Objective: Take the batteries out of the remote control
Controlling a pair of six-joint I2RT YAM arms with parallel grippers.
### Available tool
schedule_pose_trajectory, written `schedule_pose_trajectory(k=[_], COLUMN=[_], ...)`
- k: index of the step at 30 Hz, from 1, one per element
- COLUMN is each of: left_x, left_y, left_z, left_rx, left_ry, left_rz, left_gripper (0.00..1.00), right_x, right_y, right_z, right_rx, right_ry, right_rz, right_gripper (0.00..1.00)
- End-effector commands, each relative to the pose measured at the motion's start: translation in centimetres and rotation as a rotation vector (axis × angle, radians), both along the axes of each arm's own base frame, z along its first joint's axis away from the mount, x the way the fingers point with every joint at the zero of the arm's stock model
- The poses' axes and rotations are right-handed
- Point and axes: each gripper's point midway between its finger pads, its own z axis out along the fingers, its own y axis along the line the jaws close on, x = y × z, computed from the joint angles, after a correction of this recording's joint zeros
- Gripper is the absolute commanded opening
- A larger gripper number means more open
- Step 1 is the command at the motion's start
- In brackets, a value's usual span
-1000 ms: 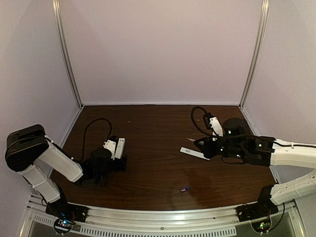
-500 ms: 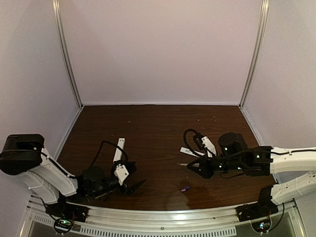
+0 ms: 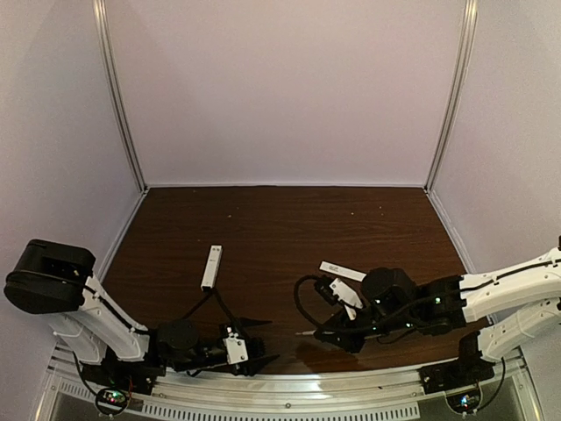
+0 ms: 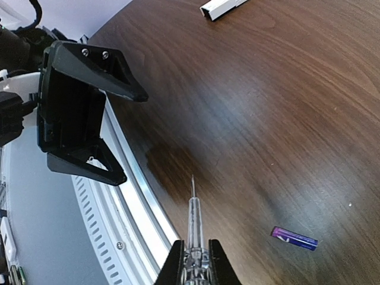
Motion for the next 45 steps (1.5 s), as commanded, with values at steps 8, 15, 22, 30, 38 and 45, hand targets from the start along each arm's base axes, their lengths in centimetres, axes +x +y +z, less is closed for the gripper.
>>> schedule_pose_trajectory(k=[8, 15, 22, 30, 38, 45], left_x=[-0.8, -1.5, -2.1, -2.4, -2.0, -0.6], left_y=[-2.3, -3.3, -4.3, -4.4, -3.7, -3.1], left_z=[-0.4, -1.3, -1.4, -1.4, -0.6, -0.1], left_rx=[0.013, 0.045, 0.058, 0.056, 0.005, -0.019], left_ry=[-0.014, -0.025, -0.030, -0.040, -0.025, -0.011], left_rz=[-0.011, -0.010, -0.006, 0.028, 0.062, 0.156], left_gripper=[0.58, 0.44, 0.18, 0.00, 0.00, 0.00], right_x=[-2.6, -3.3, -3.7, -3.3, -1.3, 1.2], right_y=[4.2, 5.0, 5.2, 5.3, 3.5, 0.6], right_z=[1.1, 0.6, 0.1, 0.4, 1.9, 3.7], right_rx=[0.026, 0.010, -0.004, 0.013, 0.030, 0.038], right_ry=[-0.029, -0.033, -0.036, -0.053, -0.109, -0.170], right_rz=[0.074, 0.086, 0.086, 0.054, -0.076, -0.250], right_gripper=[0.00, 0.00, 0.00, 0.00, 0.44, 0.89])
